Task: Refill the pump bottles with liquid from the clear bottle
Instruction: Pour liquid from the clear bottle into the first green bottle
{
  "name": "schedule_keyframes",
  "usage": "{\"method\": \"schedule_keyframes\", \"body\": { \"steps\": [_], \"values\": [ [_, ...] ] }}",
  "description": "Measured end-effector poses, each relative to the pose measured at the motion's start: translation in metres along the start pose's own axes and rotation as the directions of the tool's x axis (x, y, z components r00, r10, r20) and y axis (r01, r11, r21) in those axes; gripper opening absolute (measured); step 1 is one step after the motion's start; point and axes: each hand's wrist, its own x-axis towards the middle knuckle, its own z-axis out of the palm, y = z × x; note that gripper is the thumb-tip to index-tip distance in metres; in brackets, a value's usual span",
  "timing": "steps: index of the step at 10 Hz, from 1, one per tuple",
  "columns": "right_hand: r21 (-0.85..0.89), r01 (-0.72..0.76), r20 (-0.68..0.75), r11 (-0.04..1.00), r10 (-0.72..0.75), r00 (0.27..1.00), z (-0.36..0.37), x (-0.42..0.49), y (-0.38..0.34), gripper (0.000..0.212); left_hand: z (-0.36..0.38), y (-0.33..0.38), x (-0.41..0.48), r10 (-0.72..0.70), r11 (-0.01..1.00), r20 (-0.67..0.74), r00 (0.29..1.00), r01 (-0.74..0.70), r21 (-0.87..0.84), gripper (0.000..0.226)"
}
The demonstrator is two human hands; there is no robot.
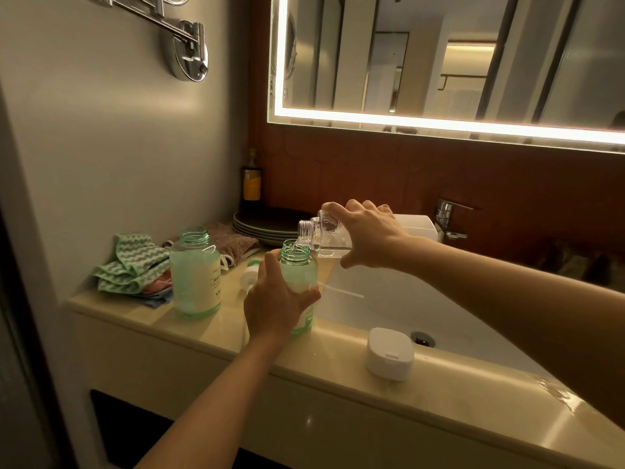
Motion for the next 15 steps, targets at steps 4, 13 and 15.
{"method": "schedule_keyframes", "body": {
  "steps": [4,13,15],
  "values": [
    [0.008,-0.005,0.011,1.0,0.005,1.0,0.0003,0.0001,-0.0007,0.094,-0.0006,0.0003,-0.0013,0.003,1.0,-0.001,1.0,-0.003,-0.003,0.084],
    [0.01,-0.003,0.027,1.0,0.003,1.0,-0.0027,0.0004,-0.0017,0.094,-0.0014,0.0001,-0.0014,0.011,1.0,-0.004,1.0,-0.012,-0.017,0.084],
    [0.007,-0.001,0.028,1.0,0.001,1.0,-0.0027,0.001,-0.0023,0.093,-0.0001,-0.0008,-0.001,0.009,1.0,-0.005,1.0,-0.009,-0.013,0.085]
  ]
}}
